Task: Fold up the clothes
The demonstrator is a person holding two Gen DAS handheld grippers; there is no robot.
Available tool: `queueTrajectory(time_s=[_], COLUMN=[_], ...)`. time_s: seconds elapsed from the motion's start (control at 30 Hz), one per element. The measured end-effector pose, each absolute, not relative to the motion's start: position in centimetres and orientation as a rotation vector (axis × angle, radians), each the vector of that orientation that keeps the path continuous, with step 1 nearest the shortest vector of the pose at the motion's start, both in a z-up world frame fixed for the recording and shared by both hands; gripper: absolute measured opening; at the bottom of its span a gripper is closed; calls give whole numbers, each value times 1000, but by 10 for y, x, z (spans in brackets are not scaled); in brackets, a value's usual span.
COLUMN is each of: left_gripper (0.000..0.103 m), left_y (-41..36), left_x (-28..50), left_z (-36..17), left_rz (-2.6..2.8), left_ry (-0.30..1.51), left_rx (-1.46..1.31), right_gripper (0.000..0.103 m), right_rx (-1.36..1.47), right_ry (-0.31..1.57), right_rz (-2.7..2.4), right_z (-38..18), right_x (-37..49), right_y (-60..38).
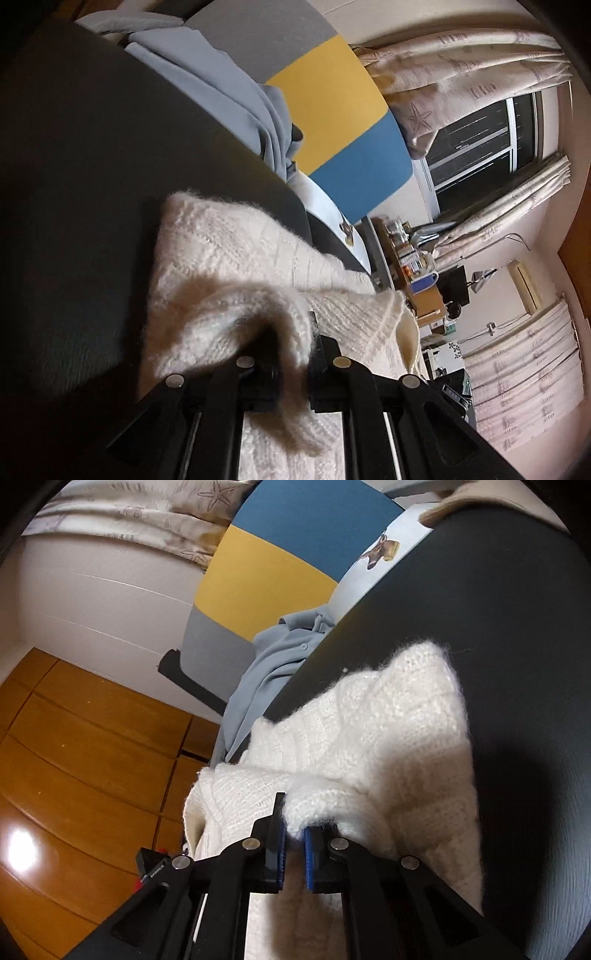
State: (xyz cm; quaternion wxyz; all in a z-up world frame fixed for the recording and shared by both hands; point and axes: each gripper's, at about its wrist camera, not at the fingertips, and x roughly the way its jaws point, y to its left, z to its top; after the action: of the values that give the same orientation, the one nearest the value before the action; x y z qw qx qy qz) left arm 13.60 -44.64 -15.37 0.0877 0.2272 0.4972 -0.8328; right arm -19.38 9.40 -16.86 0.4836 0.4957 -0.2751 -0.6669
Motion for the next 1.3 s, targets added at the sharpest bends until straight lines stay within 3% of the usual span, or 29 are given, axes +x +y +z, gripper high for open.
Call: queueTrajectory(time_s=[0.17,0.27,0.3,0.33,0.4,0.43,0.53,0.7,0.83,1.1,1.3], left_gripper=[11,13,15,17,20,21,25,30,32,38,38], left_y=[-416,-409,-407,-408,-412,-415,-432,-455,-454,-401,-369], left_x=[172,182,183,183,181,180,178,179,181,138,63], left_z=[-151,-142,-139,-135,-129,-126,-123,-119,-98,-67,-86], left_rz=[-2464,-2483,-2487,-2505,-2516,-2517,-2488,-2392,-2390,-2608,-2649], left_ry=[1485,1499,1508,1539,1617,1655,1828,1824,1459,812,458], left_rx=[721,757,759,759,718,690,552,482,610,939,1267], right_gripper=[6,18,33,56,81,87,90,91,91,91,88], right_rx=[1237,1257,1251,1237,1203,1189,1156,1197,1144,965,1046], right_ry=[-674,-710,-718,-724,-728,-726,-746,-811,-645,14,156], right_rz=[-1595,-1542,-1526,-1506,-1469,-1454,-1448,-1566,-1652,-1809,-1810], right_z=[-168,-163,-159,-154,-142,-136,-126,-138,-121,-76,-95], right_x=[-156,-145,-143,-141,-137,-135,-134,-144,-132,-91,-106], right_y=[116,123,123,122,116,112,106,113,108,41,-19])
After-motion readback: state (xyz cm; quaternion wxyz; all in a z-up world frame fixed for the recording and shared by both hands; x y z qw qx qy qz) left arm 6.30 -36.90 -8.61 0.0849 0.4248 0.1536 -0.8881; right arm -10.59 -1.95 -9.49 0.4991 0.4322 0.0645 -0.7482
